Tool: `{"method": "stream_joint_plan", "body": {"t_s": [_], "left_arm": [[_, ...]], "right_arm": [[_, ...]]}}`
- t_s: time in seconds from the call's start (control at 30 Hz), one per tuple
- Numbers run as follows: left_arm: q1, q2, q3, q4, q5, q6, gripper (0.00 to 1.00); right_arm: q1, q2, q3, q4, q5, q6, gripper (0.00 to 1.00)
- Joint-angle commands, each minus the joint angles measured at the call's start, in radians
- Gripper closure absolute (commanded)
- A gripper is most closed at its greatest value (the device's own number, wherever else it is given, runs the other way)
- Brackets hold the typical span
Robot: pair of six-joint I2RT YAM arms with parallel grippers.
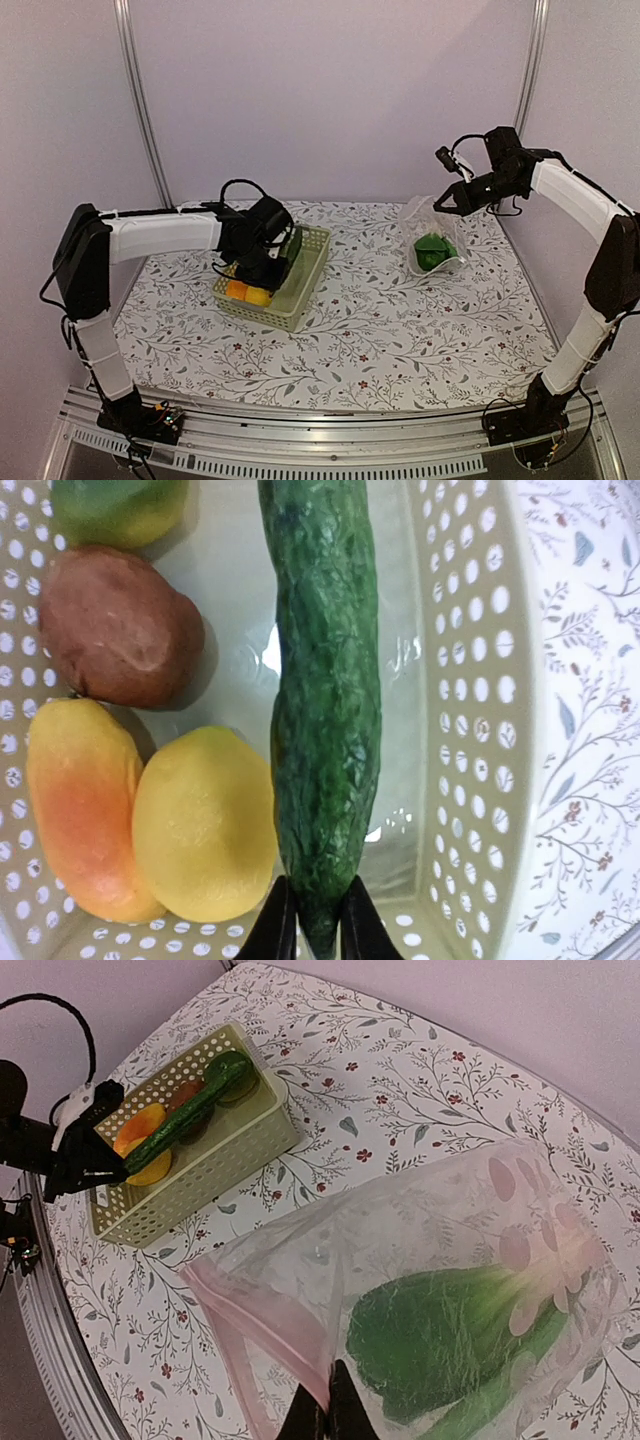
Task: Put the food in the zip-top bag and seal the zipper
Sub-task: Pick up the fake vegetable from the bin, then place the fake vegetable in the zipper food storage bag.
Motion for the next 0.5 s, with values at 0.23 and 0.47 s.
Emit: {"method": "stream_joint_plan", "body": {"t_s": [0.23,0.47], "left_arm": [[-0.045,-0.237,0.161,-0.052,0.16,0.031,1.0],[-0.162,-0.21,0.275,0.011,0.372,0.027,1.0]], "right_arm": [[0.006,0.053,0.149,-0.011,0.048,-0.007,1.0],[0.01,0.058,0.136,-0.013,0.018,-0.003,1.0]]}}
